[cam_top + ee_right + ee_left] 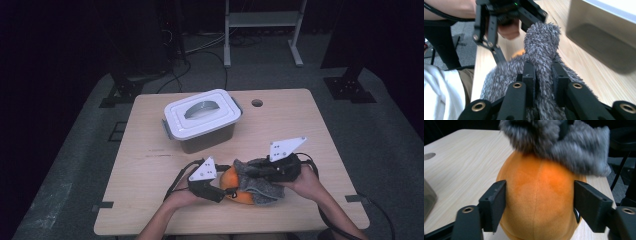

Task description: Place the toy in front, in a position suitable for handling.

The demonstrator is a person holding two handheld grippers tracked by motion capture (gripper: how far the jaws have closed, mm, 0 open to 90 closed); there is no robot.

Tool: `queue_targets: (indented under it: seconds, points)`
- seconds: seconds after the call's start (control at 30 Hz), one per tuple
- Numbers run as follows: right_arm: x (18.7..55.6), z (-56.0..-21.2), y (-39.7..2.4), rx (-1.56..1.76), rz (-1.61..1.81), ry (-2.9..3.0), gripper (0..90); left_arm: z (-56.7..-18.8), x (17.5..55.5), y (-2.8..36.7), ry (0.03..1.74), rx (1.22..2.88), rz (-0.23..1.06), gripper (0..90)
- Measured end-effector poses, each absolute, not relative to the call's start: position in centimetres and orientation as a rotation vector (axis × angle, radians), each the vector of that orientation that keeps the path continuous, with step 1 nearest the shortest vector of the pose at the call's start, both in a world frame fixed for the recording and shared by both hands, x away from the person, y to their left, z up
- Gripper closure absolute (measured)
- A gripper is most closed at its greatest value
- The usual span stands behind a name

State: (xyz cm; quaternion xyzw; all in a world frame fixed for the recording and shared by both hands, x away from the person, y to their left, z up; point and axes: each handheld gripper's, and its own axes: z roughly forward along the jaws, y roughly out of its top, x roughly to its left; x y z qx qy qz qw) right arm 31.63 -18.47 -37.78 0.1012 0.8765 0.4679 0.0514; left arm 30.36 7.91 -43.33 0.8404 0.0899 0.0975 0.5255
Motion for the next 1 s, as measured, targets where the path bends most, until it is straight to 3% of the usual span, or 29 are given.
queue_targets:
  seconds: [0.17,0.63,0.73,0.83,0.9,1.0]
  points:
    - [31.6,-37.6,-16.9,0.265,1.417,2.672,76.4,-43.7,30.5,8.6,0.225,2.027,0.253,39.3]
    - [31.6,-39.5,-23.0,0.488,1.519,2.608,76.3,-44.0,30.7,9.2,0.223,2.026,0.208,39.5]
    - [31.8,-39.4,-21.9,0.460,1.531,2.613,76.4,-43.9,30.7,9.4,0.216,2.032,0.185,36.0]
    - [31.6,-39.5,-20.9,0.408,1.561,2.627,76.5,-43.9,30.8,9.9,0.221,2.002,0.149,22.0]
    - [31.3,-39.3,-20.3,0.366,1.567,2.643,76.5,-43.8,30.7,9.8,0.216,1.982,0.143,17.4]
    - [30.8,-38.9,-19.3,0.309,1.564,2.660,76.5,-43.6,30.6,9.2,0.212,2.003,0.158,15.4]
